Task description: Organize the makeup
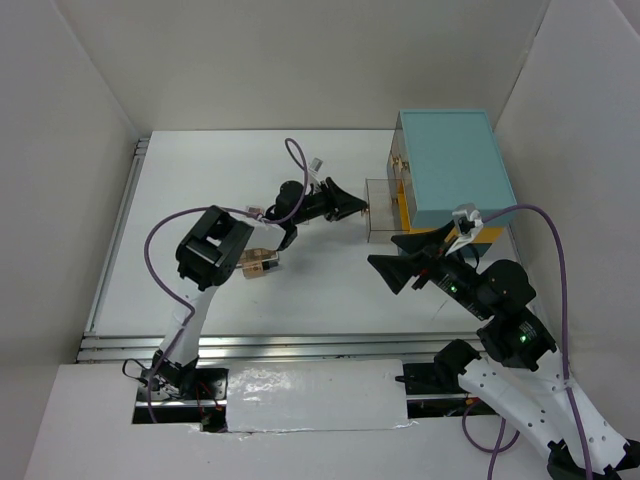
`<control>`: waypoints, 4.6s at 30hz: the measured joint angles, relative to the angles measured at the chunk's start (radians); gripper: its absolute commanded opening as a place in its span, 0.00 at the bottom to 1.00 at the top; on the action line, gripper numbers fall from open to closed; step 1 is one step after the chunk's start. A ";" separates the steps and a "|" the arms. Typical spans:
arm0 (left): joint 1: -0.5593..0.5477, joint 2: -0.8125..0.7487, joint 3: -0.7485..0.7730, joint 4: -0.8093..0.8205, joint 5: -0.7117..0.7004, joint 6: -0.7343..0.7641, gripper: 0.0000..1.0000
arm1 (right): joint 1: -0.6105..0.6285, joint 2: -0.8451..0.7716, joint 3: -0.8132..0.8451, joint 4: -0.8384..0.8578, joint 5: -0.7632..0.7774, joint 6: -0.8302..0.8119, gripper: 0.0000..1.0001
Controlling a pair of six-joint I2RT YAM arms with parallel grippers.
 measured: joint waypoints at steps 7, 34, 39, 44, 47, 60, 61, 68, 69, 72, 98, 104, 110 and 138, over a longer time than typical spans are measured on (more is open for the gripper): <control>0.032 -0.059 -0.098 0.006 -0.018 0.039 0.71 | 0.000 0.003 0.000 0.000 -0.003 0.000 0.99; 0.053 -0.579 -0.052 -1.246 -0.903 0.580 0.99 | 0.000 0.027 0.000 0.012 -0.019 0.000 0.99; 0.060 -0.581 -0.100 -1.328 -0.971 0.602 0.97 | 0.000 0.042 0.000 0.015 -0.024 0.000 0.99; 0.073 -0.565 -0.113 -1.353 -0.984 0.608 0.91 | 0.000 0.047 0.000 0.016 -0.030 0.000 0.99; 0.083 -0.541 -0.113 -1.352 -0.982 0.608 0.83 | 0.000 0.048 -0.001 0.016 -0.031 0.000 0.99; 0.109 -0.456 -0.112 -1.325 -0.925 0.617 0.19 | 0.000 0.048 -0.001 0.023 -0.031 0.000 0.99; 0.109 -0.456 -0.112 -1.324 -0.924 0.618 0.17 | 0.000 0.048 -0.002 0.023 -0.031 0.000 0.99; 0.109 -0.490 -0.126 -1.324 -0.861 0.631 0.10 | 0.000 0.062 -0.006 0.030 -0.030 0.000 0.99; 0.109 -0.507 -0.133 -1.324 -0.846 0.632 0.10 | 0.000 0.066 -0.006 0.030 -0.030 0.000 0.98; 0.109 -0.565 -0.143 -1.324 -0.811 0.634 0.09 | 0.000 0.074 -0.008 0.032 -0.029 0.000 0.99; 0.109 -1.131 -0.310 -1.240 -0.061 0.588 0.10 | 0.060 0.332 -0.080 0.283 -0.250 -0.323 0.97; 0.109 -1.161 -0.329 -1.278 -0.034 0.554 0.09 | 0.194 0.477 -0.083 0.368 -0.082 -0.469 0.97; 0.109 -1.170 -0.329 -1.313 -0.032 0.547 0.09 | 0.234 0.606 -0.068 0.435 0.011 -0.561 0.98; 0.111 -1.171 -0.329 -1.298 -0.029 0.518 0.99 | 0.275 0.788 0.064 0.491 0.000 -0.631 0.00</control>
